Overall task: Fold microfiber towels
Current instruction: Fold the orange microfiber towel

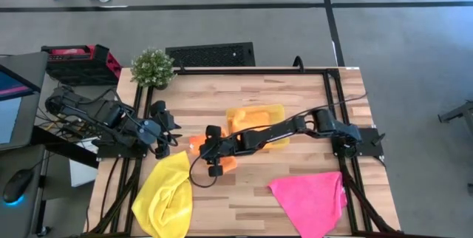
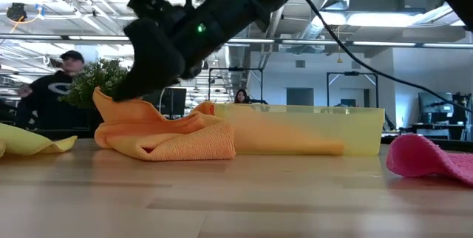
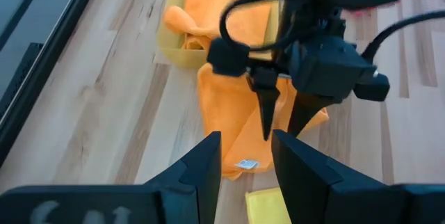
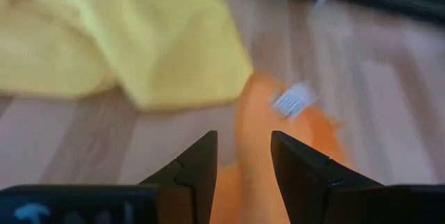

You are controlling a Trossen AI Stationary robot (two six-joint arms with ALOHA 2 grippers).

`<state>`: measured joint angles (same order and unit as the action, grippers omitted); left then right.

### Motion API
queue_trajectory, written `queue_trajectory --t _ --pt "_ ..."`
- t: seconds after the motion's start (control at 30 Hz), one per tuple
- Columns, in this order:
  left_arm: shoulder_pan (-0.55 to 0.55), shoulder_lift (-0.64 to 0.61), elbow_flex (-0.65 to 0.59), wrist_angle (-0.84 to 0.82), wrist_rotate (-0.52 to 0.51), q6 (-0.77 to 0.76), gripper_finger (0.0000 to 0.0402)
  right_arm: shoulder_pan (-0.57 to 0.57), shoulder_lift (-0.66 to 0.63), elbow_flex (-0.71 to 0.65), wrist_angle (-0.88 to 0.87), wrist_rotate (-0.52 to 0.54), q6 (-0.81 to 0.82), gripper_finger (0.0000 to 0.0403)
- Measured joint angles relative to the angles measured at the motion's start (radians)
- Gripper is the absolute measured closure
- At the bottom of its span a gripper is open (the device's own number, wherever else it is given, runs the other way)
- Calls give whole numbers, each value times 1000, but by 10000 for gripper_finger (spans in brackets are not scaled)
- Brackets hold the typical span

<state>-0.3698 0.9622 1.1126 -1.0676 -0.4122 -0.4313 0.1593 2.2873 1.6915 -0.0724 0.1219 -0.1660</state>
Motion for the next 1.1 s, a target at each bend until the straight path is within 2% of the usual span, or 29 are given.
queue_trajectory --t 0.13,0.27,0.47,0.57,0.7,0.9,1.1 --pt "0 0 0 -1 0 0 281 4 22 2 6 0 -1 244" --pt "0 0 0 -7 0 0 281 0 28 -2 -39 110 4 244" --pt "0 0 0 -22 0 0 281 -25 26 -1 -41 126 -22 244" --pt "0 0 0 -22 0 0 281 -33 26 -1 -65 140 23 249" --pt "0 0 0 -23 0 0 281 -49 23 -1 -100 140 81 287" --pt "0 0 0 -23 0 0 281 -65 19 -1 -126 79 133 389" --pt "0 0 0 -27 0 1 281 -63 12 -1 -156 61 240 383"
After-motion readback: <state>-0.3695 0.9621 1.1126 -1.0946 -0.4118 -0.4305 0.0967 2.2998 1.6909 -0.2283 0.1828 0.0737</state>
